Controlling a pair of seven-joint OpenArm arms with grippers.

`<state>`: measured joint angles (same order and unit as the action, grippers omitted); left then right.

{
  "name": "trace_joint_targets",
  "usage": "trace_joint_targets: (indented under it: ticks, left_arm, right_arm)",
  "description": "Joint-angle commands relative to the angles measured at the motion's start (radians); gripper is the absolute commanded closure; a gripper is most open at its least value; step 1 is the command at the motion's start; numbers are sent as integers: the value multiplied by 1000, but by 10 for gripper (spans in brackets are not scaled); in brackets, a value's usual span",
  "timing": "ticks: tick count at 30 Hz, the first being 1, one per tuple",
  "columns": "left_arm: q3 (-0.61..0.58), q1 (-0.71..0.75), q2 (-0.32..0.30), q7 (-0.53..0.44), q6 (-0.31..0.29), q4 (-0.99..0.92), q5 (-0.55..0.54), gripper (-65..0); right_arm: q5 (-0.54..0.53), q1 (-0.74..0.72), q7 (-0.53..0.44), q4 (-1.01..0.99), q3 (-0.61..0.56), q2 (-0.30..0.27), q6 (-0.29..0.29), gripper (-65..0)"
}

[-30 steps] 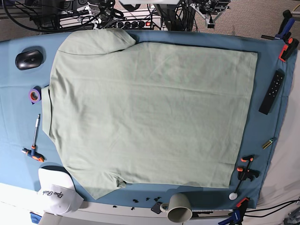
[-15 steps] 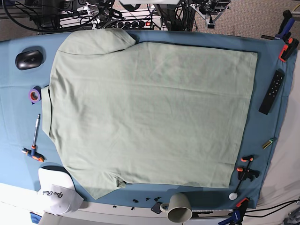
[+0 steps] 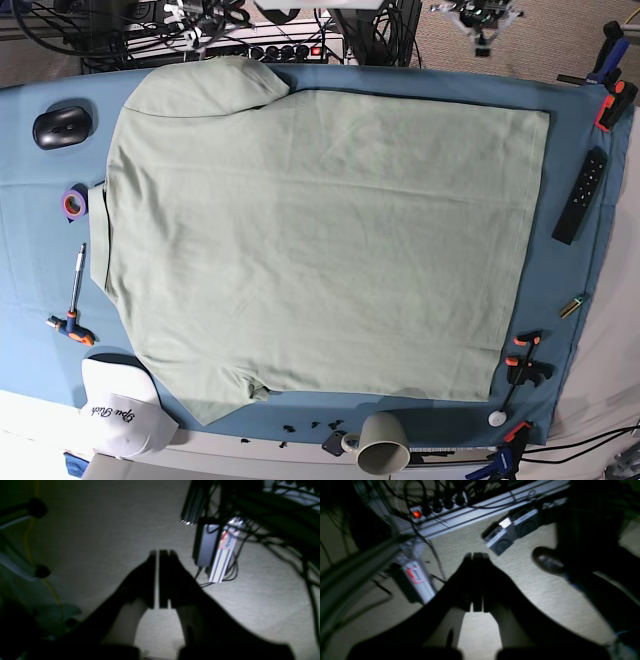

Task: Fold the T-shirt properly

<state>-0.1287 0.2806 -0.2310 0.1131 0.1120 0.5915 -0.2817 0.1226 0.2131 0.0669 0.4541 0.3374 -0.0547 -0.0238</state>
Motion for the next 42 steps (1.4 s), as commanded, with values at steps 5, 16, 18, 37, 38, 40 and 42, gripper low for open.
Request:
trace_joint_targets:
  ticks: [5, 16, 18, 37, 38, 40, 42]
  left_arm:
    - [2, 161, -58, 53, 0, 229, -16, -42]
    - [132, 631, -192, 116, -42, 924, 8, -41]
    - [177, 708, -218, 117, -74, 1049, -1, -41]
    - [472, 882, -263, 349, -530, 1492, -325, -41]
    - [472, 882, -263, 342, -539, 1492, -325, -41]
    - [472, 880, -264, 333, -561, 1492, -325, -41]
    - [472, 868, -269, 333, -583, 1492, -325, -42]
  right_arm:
    - [-2, 132, 15, 170, -138, -11, -3, 0]
    - [-2, 543, 54, 805, -286, -17, -2, 0]
    - [-2, 609, 60, 919, -286, -33, -2, 0]
    - [-175, 898, 283, 1843, -222, -79, -2, 0]
    - [-223, 897, 290, 1872, -189, -56, -2, 0]
    - [-325, 886, 312, 1902, -105, -13, -2, 0]
    - [-441, 855, 353, 1902, -3, 26, -3, 0]
